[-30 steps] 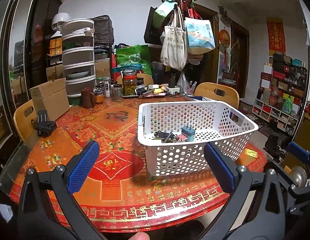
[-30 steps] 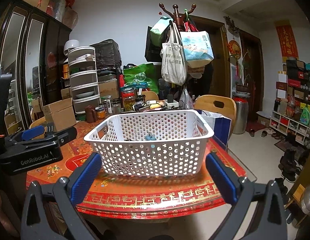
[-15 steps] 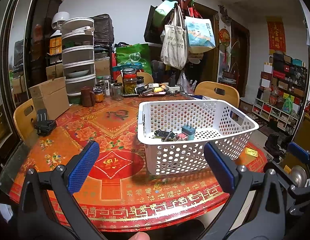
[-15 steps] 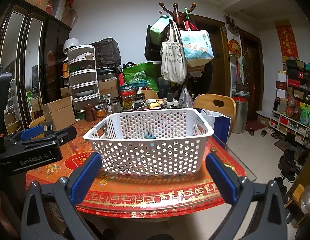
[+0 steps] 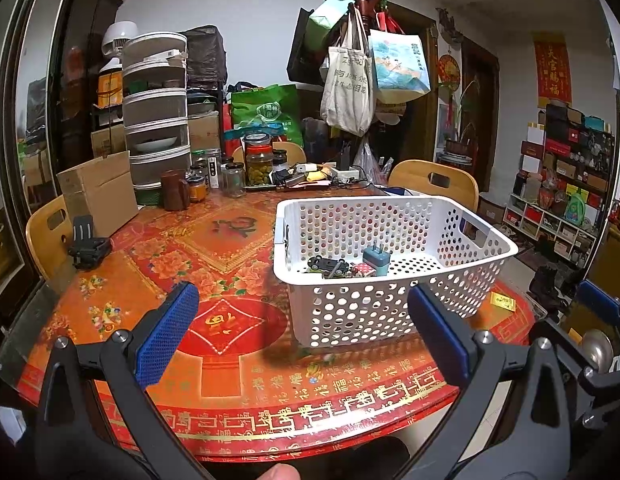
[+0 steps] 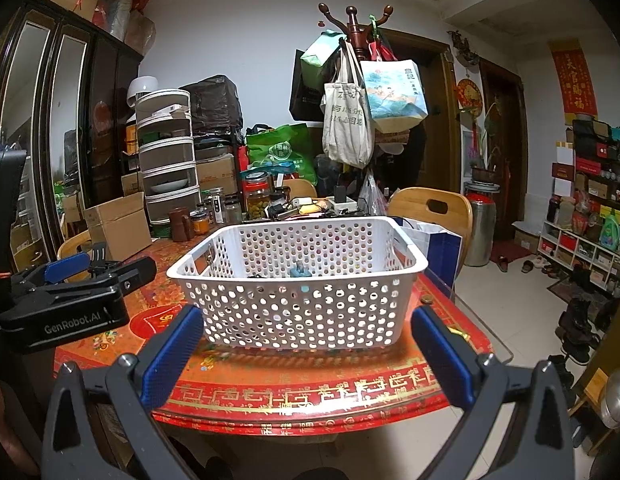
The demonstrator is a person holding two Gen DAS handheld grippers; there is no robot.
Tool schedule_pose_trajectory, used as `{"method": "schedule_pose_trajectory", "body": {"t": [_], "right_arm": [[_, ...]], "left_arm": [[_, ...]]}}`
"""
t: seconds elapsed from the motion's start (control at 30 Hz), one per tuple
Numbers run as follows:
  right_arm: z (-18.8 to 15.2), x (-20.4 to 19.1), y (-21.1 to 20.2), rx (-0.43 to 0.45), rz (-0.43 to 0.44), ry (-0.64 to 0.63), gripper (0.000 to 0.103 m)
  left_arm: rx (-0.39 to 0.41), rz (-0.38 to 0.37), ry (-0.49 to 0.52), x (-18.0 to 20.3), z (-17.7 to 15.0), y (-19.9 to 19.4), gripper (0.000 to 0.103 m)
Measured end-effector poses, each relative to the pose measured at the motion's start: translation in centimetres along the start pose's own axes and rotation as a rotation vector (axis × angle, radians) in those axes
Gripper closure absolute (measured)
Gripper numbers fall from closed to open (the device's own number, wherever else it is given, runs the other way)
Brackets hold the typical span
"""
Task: Organize rigid objects
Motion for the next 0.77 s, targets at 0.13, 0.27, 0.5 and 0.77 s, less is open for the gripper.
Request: {"method": "schedule_pose_trajectory", "body": {"t": [0.13,0.27,0.5,0.77], "right_arm": [[-0.01,-0.03,0.05,-0.001,0.0,0.001,0.0],[-0.03,-0.02,0.08,-0.003,-0.001,-0.002,0.0],[-0.12,0.01,0.13,-0.005,0.0,0.001,0.0],[-0.34,0.11,0.16,-0.008,0.001,-0.001,0.0]], "left_arm": [[-0.002,-0.005,-0.003,0.01,-0.11,-0.03,0.0],[-0.006,-0.005,-0.004,0.04,-0.33,0.01,0.0],[-0.013,-0.007,-0.008,0.07,-0.37,0.21,0.0],[-0.025,-0.003,-0.001,0.12,-0.77,0.55,0.0]]}}
Point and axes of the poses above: each gripper's, at about its wrist camera, not at the fingertips, and y roughly the way its jaws point, x to its right, z to its top, the point moved 2 cm from there along y, roughly the way its jaws point, and after that the axes turned 13 degrees about x, right-handed, at the moved point
